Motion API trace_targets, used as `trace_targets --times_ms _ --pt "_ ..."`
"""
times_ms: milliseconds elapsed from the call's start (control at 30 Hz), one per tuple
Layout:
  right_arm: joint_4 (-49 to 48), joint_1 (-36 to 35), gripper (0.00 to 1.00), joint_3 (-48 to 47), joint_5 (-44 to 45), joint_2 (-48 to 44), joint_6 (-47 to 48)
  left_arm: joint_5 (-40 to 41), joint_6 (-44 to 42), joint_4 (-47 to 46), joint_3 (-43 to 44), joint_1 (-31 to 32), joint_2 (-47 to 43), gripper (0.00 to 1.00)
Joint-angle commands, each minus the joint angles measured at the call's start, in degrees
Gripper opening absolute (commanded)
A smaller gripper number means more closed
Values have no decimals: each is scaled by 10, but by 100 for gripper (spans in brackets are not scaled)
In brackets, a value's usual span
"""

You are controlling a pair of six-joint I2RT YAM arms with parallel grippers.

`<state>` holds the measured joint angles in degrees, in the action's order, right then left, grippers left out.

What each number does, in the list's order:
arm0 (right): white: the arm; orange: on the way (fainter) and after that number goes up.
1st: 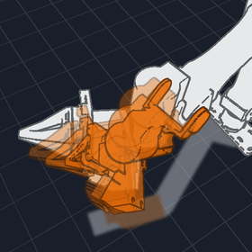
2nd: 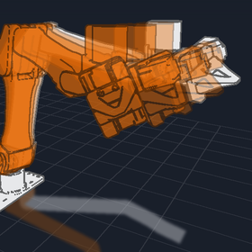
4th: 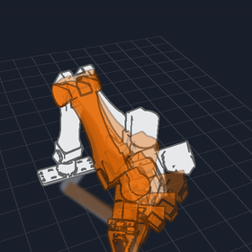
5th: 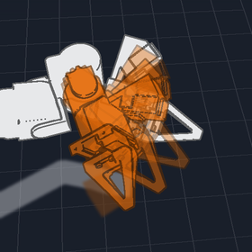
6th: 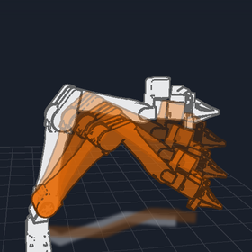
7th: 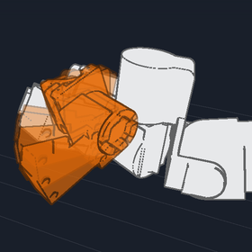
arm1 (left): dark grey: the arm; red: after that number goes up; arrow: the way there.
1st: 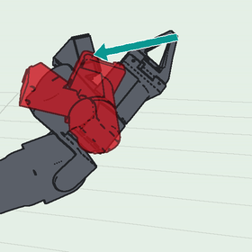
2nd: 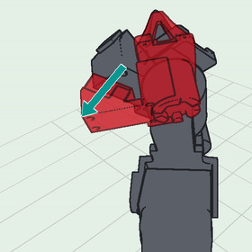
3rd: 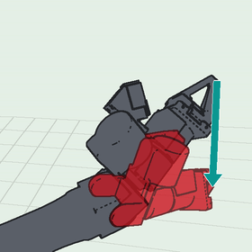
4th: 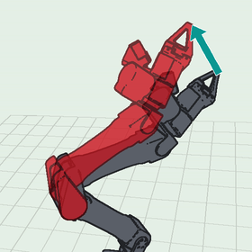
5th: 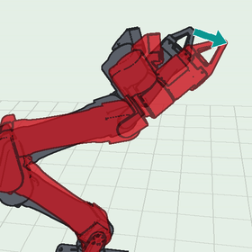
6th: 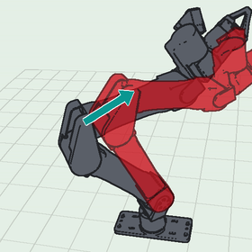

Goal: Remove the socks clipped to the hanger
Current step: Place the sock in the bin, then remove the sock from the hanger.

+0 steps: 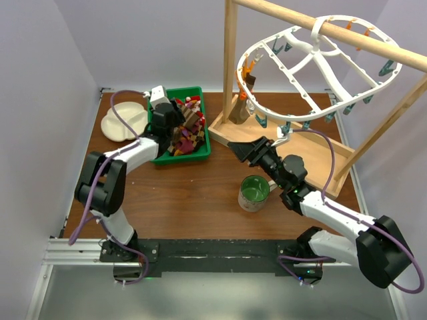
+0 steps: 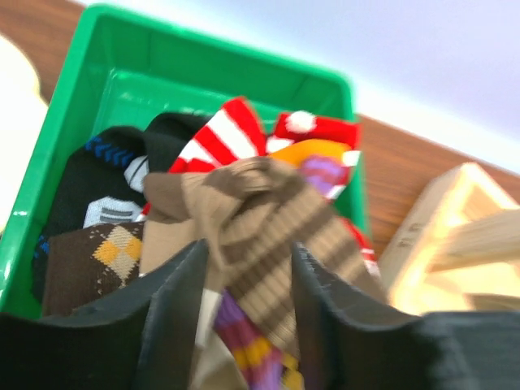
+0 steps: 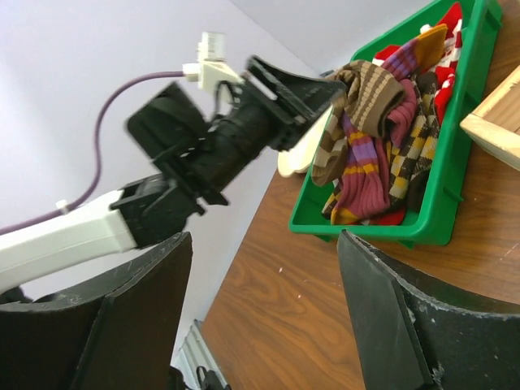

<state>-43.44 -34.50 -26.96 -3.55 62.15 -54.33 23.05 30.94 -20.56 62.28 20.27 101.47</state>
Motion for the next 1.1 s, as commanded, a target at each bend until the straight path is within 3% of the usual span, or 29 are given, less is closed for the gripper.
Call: trace_targets --times_ms 0,200,300,400,500,1067 --pt "-7 -2 77 2 15 -18 12 -27 1 -21 -20 1 -78 59" --pt "-1 -1 77 5 20 -26 24 -60 -25 -31 -35 2 -144 63" --pt "6 -1 77 13 29 -39 31 -140 -50 -92 -58 3 -167 63" --pt "7 -1 77 23 34 -47 33 -286 -75 -152 -56 5 -158 63" --pt "8 0 77 31 35 -53 33 -352 -97 -180 -33 15 -131 61" --pt "118 -1 77 54 76 -174 78 -432 -149 -222 113 98 34 64"
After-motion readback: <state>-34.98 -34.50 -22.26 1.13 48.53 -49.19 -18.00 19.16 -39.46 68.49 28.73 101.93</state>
